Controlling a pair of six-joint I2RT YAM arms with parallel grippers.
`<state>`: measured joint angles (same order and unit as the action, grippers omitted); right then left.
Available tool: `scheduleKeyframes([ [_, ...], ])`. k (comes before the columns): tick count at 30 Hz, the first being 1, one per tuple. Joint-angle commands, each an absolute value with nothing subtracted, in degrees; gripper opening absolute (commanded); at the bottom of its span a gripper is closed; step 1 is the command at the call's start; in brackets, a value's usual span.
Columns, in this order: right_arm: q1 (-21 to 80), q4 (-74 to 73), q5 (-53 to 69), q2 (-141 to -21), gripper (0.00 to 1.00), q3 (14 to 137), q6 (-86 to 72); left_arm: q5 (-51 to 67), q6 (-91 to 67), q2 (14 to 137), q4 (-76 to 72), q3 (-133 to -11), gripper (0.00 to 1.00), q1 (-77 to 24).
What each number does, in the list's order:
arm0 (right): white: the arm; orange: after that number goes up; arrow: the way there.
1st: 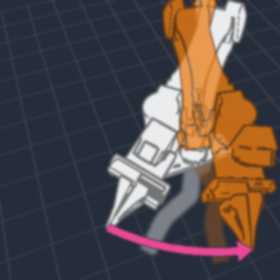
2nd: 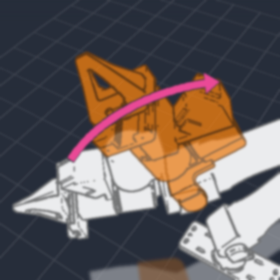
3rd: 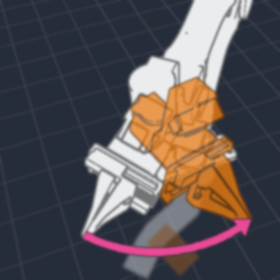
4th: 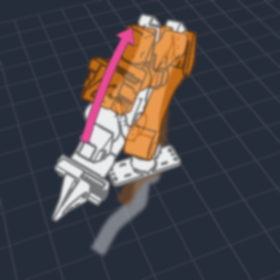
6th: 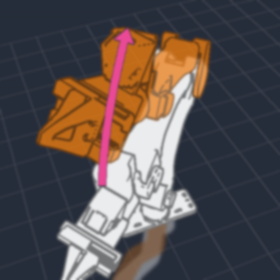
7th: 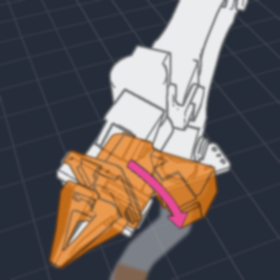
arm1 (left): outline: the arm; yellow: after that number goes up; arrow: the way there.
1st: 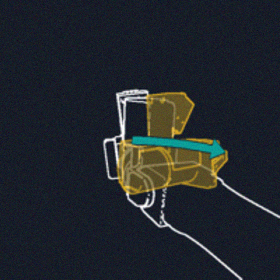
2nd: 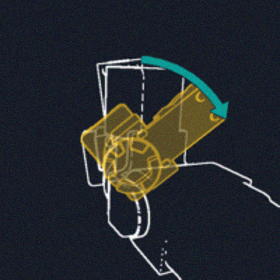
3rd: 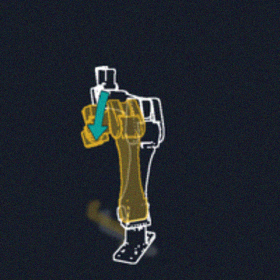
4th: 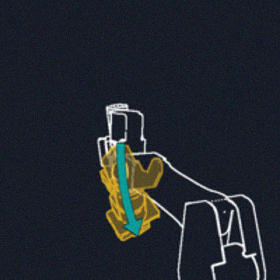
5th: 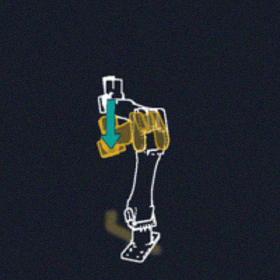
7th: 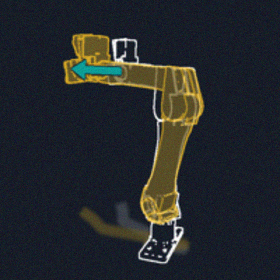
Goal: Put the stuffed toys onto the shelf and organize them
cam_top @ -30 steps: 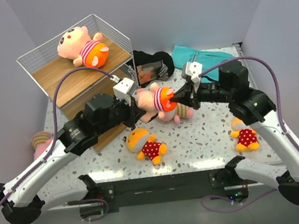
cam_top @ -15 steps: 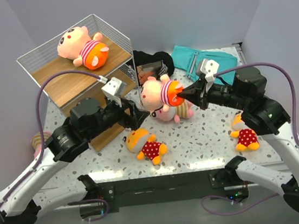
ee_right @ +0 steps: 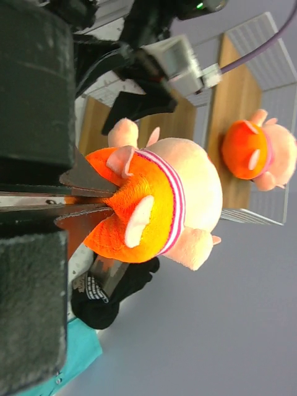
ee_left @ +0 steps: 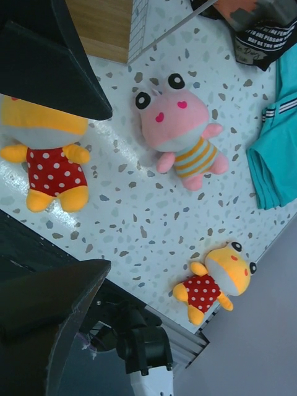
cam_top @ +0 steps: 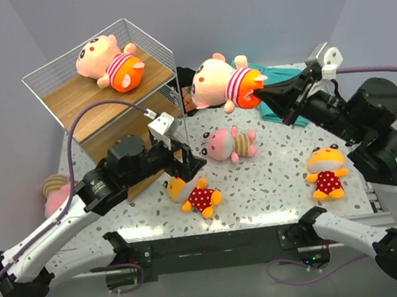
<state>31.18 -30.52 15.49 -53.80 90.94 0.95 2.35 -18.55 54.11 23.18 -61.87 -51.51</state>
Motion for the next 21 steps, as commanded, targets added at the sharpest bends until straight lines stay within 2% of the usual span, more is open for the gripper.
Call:
scheduleKeyframes([
  [1,31.2,-23.6,11.6,-56.0,0.00,95.6,-6.8,5.2,-15.8,53.8,20.7,-59.9,1.00,-51.9],
  [14,31.3,-6.1,20.2,-65.0,0.00,104.9,-20.6,1.2,-10.4,51.8,17.6,-53.4,1.00,-51.8],
  [21,31.3,2.3,19.3,-68.5,0.00,106.9,-28.4,2.2,-9.4,53.2,18.5,-52.9,1.00,-51.8],
])
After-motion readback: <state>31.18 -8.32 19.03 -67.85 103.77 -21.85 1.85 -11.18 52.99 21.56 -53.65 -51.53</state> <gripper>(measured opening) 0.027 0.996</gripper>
